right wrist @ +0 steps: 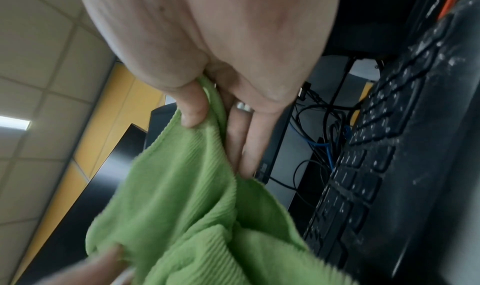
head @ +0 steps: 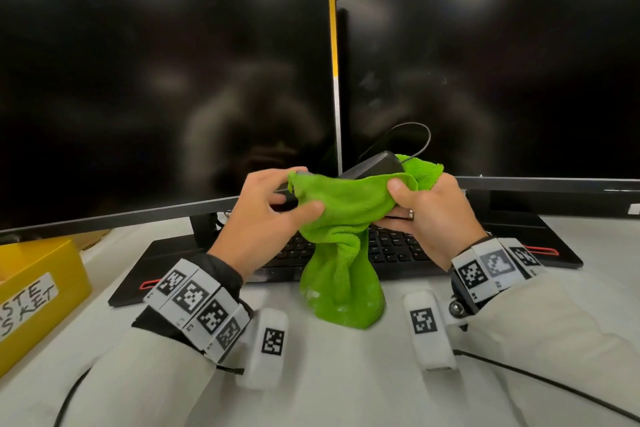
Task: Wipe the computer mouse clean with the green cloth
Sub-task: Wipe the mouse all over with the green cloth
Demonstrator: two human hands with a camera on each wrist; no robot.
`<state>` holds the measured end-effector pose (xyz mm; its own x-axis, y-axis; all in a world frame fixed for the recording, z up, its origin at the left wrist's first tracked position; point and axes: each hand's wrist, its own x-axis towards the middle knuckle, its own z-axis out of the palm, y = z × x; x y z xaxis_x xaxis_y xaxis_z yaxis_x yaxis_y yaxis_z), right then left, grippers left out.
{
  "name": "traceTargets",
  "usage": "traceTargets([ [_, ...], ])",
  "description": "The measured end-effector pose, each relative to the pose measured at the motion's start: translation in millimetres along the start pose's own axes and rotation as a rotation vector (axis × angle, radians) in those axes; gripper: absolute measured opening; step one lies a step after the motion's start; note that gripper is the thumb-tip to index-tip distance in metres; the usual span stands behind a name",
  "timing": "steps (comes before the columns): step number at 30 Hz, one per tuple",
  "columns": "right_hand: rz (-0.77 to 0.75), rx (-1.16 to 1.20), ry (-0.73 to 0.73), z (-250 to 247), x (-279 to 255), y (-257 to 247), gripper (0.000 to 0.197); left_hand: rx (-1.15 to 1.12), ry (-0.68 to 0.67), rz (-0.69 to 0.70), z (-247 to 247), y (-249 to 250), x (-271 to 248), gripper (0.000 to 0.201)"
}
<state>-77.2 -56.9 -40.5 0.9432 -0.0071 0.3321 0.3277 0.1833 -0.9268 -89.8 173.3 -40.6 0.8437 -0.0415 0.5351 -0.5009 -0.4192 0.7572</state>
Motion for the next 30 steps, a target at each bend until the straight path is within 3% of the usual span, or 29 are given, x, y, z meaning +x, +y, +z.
traceTargets([
  [2,-0.004,-0.022,-0.072,1,-1,-1,0.028,-0.16,0.018,-0.025,1,9,-1,0.029],
  [5,-0.001,-0.07,-0.188,7,-5,0,0.034,-0.2,-0.032,-0.081,8,16,1,0.045],
  [10,0.004,-0.074,-0.242,14,-9,3,0.031,-0.171,-0.262,-0.088,13,13,-6,0.034],
  [14,-0.051,-0.095,-0.204,18,-9,3,0.031,-0.235,-0.349,-0.096,11,11,-8,0.049],
  [18,-0.163,-0.133,-0.088,25,-8,8,0.024,-0.265,-0.43,-0.094,15,13,-12,0.049],
  [20,-0.204,-0.147,-0.011,29,-7,14,0.023,-0.34,-0.413,-0.132,20,10,-12,0.048],
  [24,-0.261,-0.177,0.078,29,-7,18,0.025,-0.58,-0.373,-0.35,29,22,-15,0.048],
  [26,-0.269,-0.17,0.106,26,-7,15,0.033,-0.64,-0.352,-0.396,30,22,-15,0.053],
  [30,-0.327,-0.145,0.131,21,-5,9,0.025,-0.791,-0.296,-0.476,28,18,-11,0.052],
])
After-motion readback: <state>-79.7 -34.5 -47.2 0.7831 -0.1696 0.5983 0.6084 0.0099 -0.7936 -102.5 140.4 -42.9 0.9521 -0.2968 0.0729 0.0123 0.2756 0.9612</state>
